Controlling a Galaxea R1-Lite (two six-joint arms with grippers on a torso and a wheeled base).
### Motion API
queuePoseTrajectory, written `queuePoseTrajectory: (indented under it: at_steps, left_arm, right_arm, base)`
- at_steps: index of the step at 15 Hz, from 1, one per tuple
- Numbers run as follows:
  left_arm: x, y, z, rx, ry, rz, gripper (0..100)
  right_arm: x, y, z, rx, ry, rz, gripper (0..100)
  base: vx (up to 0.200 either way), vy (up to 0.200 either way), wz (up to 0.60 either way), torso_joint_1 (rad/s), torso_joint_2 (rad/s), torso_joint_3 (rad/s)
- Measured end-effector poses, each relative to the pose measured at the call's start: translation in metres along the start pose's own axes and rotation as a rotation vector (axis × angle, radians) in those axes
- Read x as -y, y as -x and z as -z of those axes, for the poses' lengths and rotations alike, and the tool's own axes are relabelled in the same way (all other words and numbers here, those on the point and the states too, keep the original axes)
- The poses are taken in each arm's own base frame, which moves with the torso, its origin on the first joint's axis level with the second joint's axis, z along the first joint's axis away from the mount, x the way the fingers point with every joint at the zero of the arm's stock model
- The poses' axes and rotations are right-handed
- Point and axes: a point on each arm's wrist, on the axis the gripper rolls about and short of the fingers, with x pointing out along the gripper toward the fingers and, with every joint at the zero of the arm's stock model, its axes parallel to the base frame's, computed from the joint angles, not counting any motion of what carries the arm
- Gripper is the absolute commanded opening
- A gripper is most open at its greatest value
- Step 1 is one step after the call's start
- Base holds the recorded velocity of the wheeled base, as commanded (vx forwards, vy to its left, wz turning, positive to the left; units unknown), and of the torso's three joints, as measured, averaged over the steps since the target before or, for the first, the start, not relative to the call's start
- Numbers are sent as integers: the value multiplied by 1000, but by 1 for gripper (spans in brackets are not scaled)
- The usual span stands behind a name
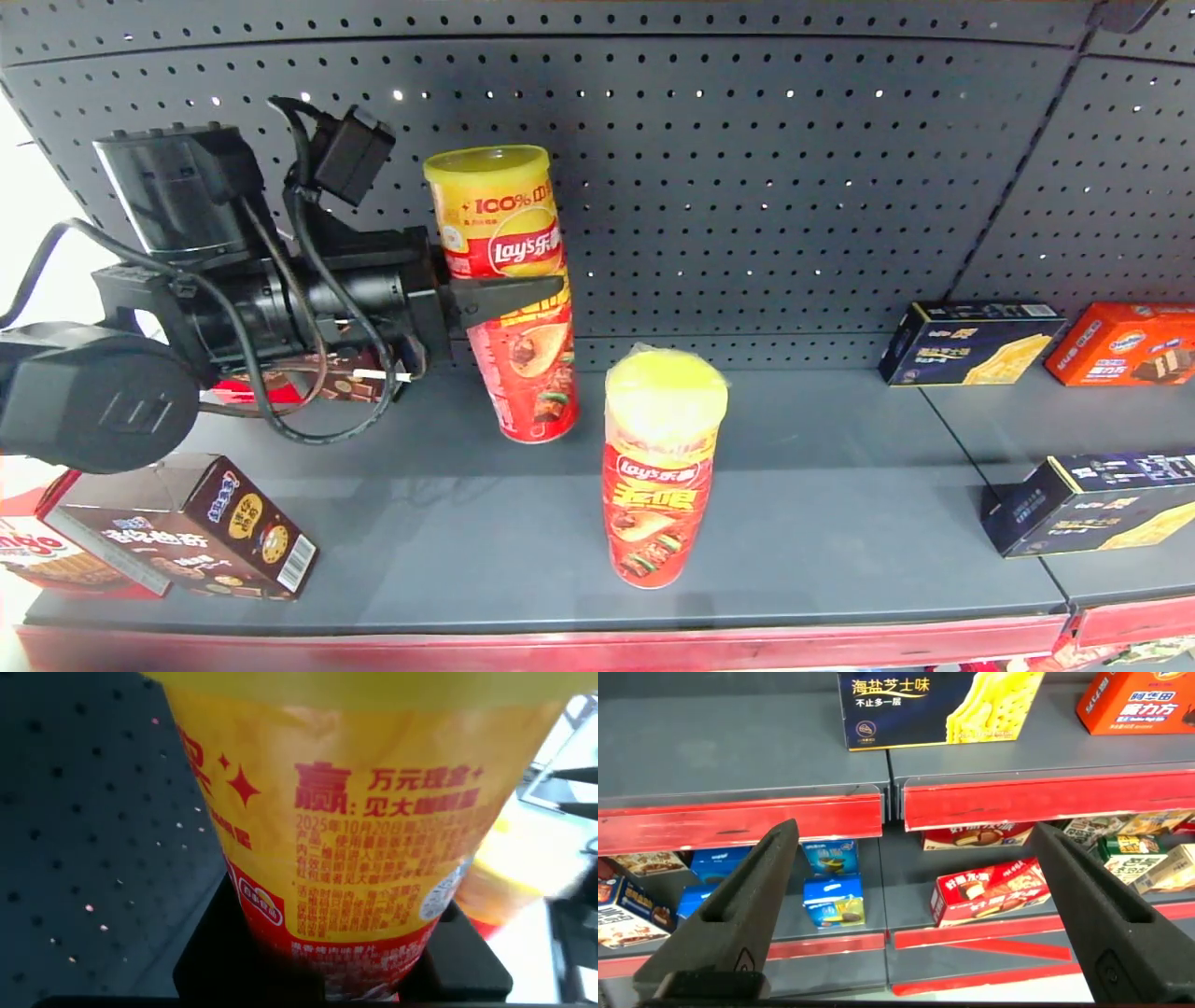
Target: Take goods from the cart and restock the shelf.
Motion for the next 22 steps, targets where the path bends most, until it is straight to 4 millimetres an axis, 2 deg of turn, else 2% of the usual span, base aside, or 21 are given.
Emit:
queuePoseTrajectory:
  at_steps: [3, 6, 11, 22]
  left_arm:
    - [-23, -12, 1, 11, -26, -20, 0]
    - [-38, -28, 13, 4, -61, -13, 0]
    - [-42, -53, 29, -10, -61, 30, 0]
    - [-63, -79, 51, -10, -108, 45, 0]
  right_arm:
    - [0, 0, 0, 0, 0, 0, 100]
    - [0, 0, 0, 0, 0, 0, 100]
    - [0, 0, 0, -1, 0, 0, 100]
    - [0, 0, 0, -1, 0, 0, 100]
  base:
    - [0, 0, 0, 0, 0, 0]
    - [0, 0, 0, 0, 0, 0]
    - [0, 0, 0, 0, 0, 0]
    - [0, 0, 0, 0, 0, 0]
